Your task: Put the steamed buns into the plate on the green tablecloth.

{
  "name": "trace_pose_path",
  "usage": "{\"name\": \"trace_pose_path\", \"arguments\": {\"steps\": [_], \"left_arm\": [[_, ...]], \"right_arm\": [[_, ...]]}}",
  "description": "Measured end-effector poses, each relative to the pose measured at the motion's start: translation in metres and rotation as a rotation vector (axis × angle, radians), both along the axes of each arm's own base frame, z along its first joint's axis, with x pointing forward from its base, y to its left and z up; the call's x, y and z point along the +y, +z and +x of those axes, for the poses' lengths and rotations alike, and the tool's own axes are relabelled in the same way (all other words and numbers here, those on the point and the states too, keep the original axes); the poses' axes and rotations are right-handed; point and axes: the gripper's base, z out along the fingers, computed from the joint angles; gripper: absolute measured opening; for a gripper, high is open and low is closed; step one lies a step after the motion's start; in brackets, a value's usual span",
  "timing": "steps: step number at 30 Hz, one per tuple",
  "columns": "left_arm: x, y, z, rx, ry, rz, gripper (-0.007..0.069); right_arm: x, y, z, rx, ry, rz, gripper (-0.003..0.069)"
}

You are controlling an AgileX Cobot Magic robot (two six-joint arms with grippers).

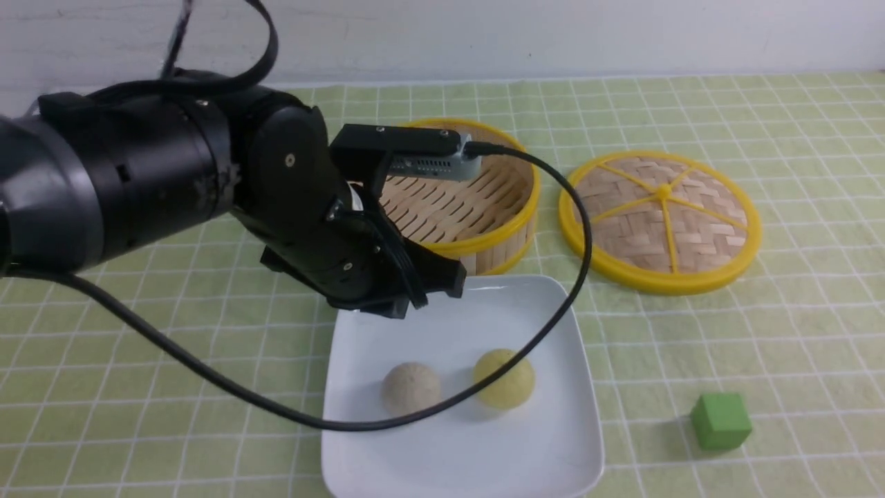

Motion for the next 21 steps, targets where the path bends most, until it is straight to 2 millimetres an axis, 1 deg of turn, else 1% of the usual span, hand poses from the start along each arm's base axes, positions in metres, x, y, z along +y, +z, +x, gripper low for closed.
{"name": "trace_pose_path", "arguments": {"steps": [5, 6, 9, 13, 14, 15, 18, 19, 20, 21], "left_arm": [[0.002, -0.001, -0.001, 0.005, -0.007, 0.027, 0.0019], [0.003, -0.001, -0.001, 0.009, -0.009, 0.036, 0.0019], [0.004, -0.002, -0.002, 0.018, -0.011, 0.052, 0.0019], [0.006, 0.002, -0.004, 0.009, -0.014, 0.057, 0.0019], [0.006, 0.003, -0.004, 0.008, -0.014, 0.056, 0.0019], [0.008, 0.008, -0.006, -0.005, -0.014, 0.048, 0.0019], [0.015, 0.028, -0.015, -0.058, -0.016, 0.033, 0.0019], [0.019, 0.037, -0.020, -0.079, -0.017, 0.027, 0.0019], [0.020, 0.039, -0.021, -0.085, -0.017, 0.027, 0.0019], [0.023, 0.045, -0.025, -0.097, -0.018, 0.027, 0.0019]], "right_arm": [[0.000, -0.002, 0.002, -0.022, -0.015, 0.001, 0.0010], [0.000, -0.005, 0.006, -0.036, -0.040, -0.005, 0.0012], [0.001, -0.024, 0.017, -0.052, -0.132, -0.021, 0.0015], [-0.002, -0.053, 0.027, 0.003, -0.261, -0.060, 0.0019], [-0.002, -0.055, 0.028, 0.008, -0.268, -0.063, 0.0020], [-0.003, -0.068, 0.031, 0.048, -0.312, -0.079, 0.0020], [-0.007, -0.093, 0.035, 0.127, -0.405, -0.102, 0.0024], [-0.009, -0.100, 0.035, 0.154, -0.436, -0.108, 0.0025], [-0.009, -0.103, 0.035, 0.164, -0.440, -0.110, 0.0026], [-0.010, -0.107, 0.035, 0.181, -0.457, -0.114, 0.0027]]}}
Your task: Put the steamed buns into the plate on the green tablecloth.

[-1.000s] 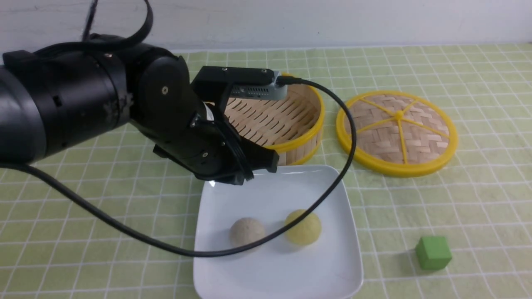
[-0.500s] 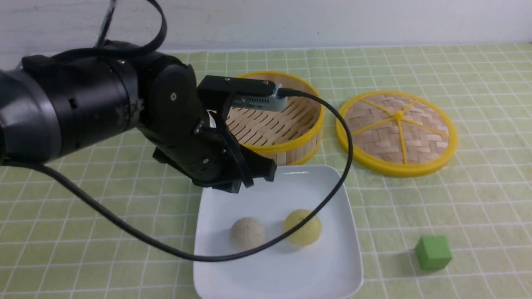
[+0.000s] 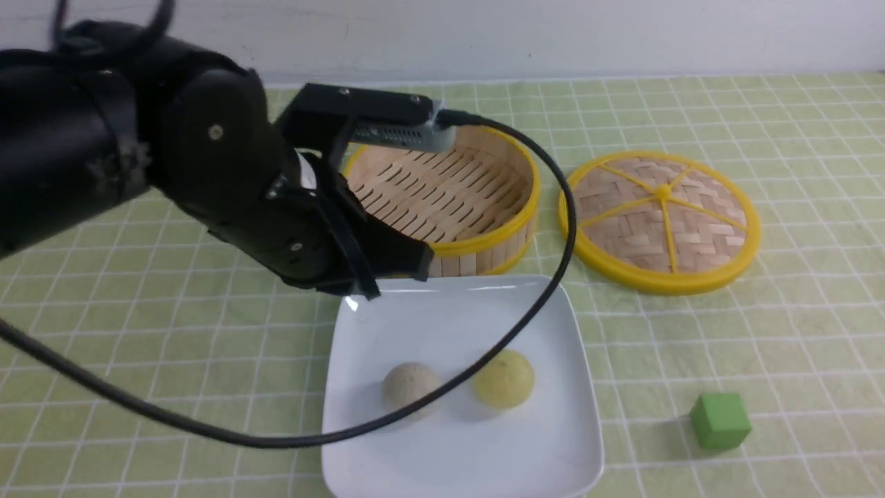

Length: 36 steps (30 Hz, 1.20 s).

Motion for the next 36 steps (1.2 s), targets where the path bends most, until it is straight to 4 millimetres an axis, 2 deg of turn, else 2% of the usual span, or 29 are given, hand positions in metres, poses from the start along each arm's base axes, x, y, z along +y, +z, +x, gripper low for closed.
{"name": "trace_pose_path", "arguments": {"steps": [4, 8, 11, 13, 15, 18, 22, 23, 26, 31, 36], "left_arm": [[0.020, 0.032, -0.024, -0.075, -0.001, 0.005, 0.0019], [0.050, 0.058, -0.058, -0.089, 0.016, 0.063, 0.0019], [0.072, 0.069, -0.087, -0.102, 0.039, 0.070, 0.0019], [0.085, 0.068, -0.106, -0.125, 0.052, 0.044, 0.0019], [0.097, 0.058, -0.125, -0.156, 0.066, 0.005, 0.0019], [0.112, 0.027, -0.149, -0.270, 0.089, -0.124, 0.0019], [0.116, -0.017, -0.162, -0.449, 0.098, -0.353, 0.0019], [0.116, -0.020, -0.163, -0.443, 0.100, -0.351, 0.0019], [0.115, -0.045, -0.167, -0.556, 0.078, -0.492, 0.0020], [0.113, -0.056, -0.168, -0.646, 0.040, -0.560, 0.0023], [0.114, -0.067, -0.169, -0.615, 0.040, -0.524, 0.0031]], "right_arm": [[-0.003, 0.000, 0.001, -0.024, -0.061, -0.002, 0.0030], [-0.005, 0.000, 0.002, -0.030, -0.099, -0.003, 0.0037], [-0.006, 0.000, 0.002, -0.031, -0.111, -0.004, 0.0041], [-0.006, 0.000, 0.002, -0.031, -0.113, -0.004, 0.0041], [-0.006, 0.001, 0.002, -0.032, -0.114, -0.005, 0.0041], [-0.006, 0.001, 0.002, -0.032, -0.115, -0.005, 0.0046], [-0.006, 0.001, 0.002, -0.032, -0.115, -0.005, 0.0052], [-0.006, 0.001, 0.002, -0.032, -0.115, -0.005, 0.0053], [-0.006, 0.001, 0.002, -0.032, -0.115, -0.005, 0.0057], [-0.006, 0.001, 0.002, -0.032, -0.115, -0.005, 0.0061], [-0.006, 0.001, 0.002, -0.032, -0.115, -0.005, 0.0069]]}}
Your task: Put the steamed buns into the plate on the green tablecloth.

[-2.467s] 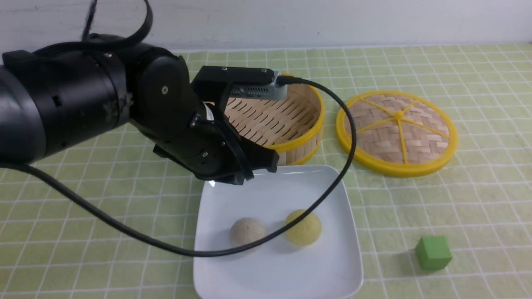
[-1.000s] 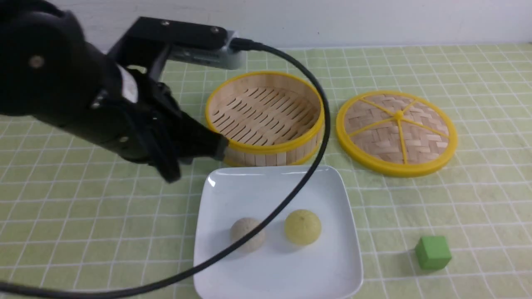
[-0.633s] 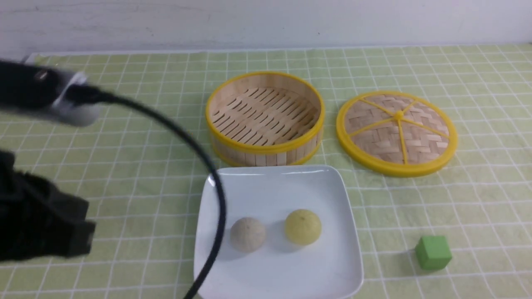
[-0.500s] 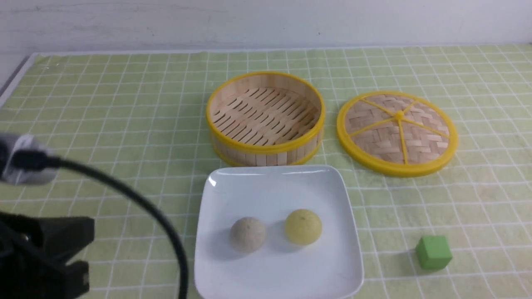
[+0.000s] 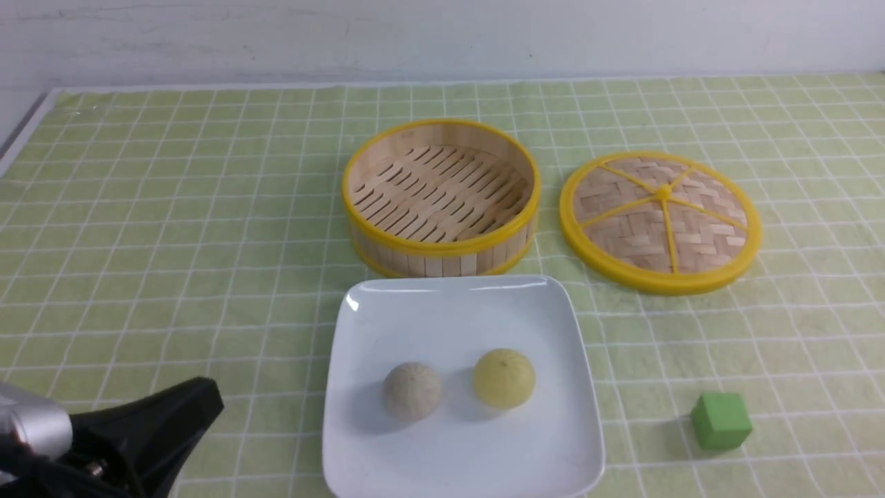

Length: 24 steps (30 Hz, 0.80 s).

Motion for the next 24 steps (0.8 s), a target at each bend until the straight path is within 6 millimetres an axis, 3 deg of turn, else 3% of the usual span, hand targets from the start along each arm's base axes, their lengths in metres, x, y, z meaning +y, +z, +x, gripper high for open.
{"name": "trace_pose_path", "arguments": {"steps": [14, 19, 24], "left_arm": [[0.007, -0.010, 0.002, 0.052, 0.053, 0.116, 0.0042], [0.030, -0.013, -0.004, 0.018, 0.245, 0.178, 0.0048], [0.048, -0.038, -0.017, -0.003, 0.432, 0.225, 0.0052]], "right_arm": [[0.000, 0.000, 0.000, 0.000, 0.000, -0.002, 0.0091], [0.000, 0.000, 0.000, 0.000, 0.000, -0.003, 0.0099], [0.000, 0.000, 0.000, 0.000, 0.000, -0.003, 0.0102]]}}
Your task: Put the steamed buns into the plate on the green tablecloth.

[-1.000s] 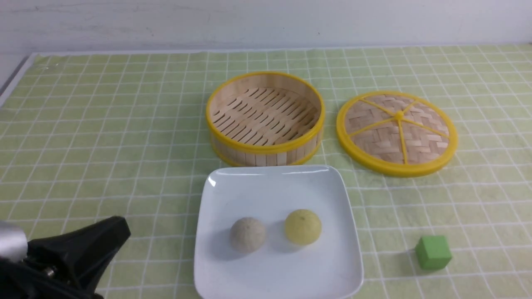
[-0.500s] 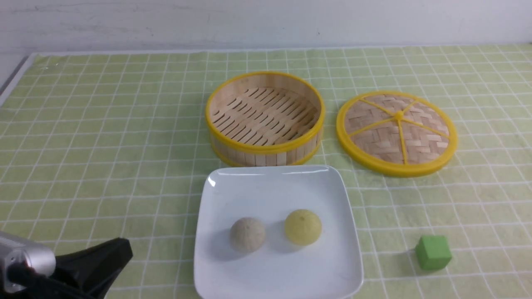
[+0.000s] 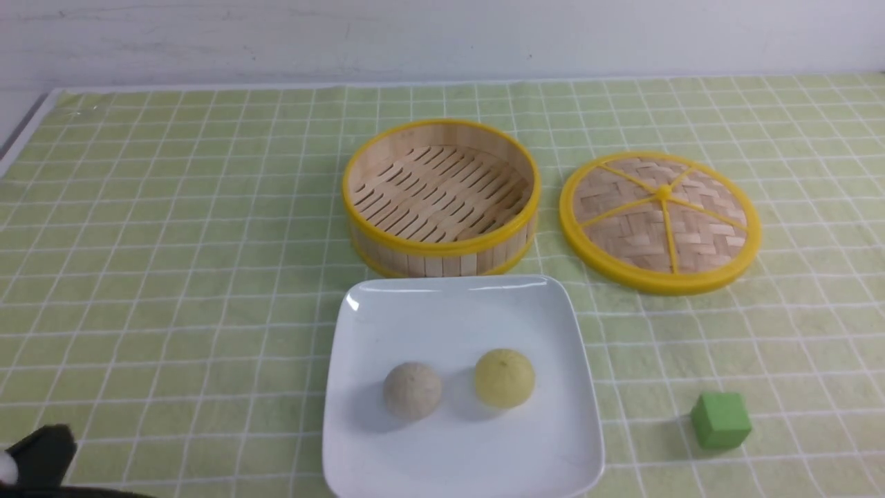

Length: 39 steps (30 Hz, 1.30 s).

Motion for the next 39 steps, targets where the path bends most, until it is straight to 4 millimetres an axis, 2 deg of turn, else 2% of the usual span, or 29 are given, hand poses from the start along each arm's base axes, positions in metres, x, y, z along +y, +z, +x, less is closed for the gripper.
{"name": "trace_pose_path", "arguments": {"steps": [1, 2, 4, 9, 39], "left_arm": [[0.004, -0.012, -0.004, 0.004, 0.058, 0.002, 0.0054], [0.005, -0.014, -0.004, 0.006, 0.065, 0.002, 0.0054], [0.008, -0.031, -0.008, 0.008, 0.117, 0.003, 0.0055], [0.009, -0.039, -0.012, 0.025, 0.133, 0.006, 0.0055], [0.009, -0.040, -0.012, 0.038, 0.134, 0.008, 0.0077]], "right_arm": [[0.000, 0.000, 0.000, 0.000, 0.000, 0.000, 0.0103], [0.000, 0.000, 0.000, 0.000, 0.000, 0.000, 0.0103], [0.000, 0.000, 0.000, 0.000, 0.000, 0.000, 0.0106], [0.000, 0.000, 0.000, 0.000, 0.000, 0.000, 0.0111], [0.000, 0.000, 0.000, 0.001, -0.003, 0.008, 0.0139]]}}
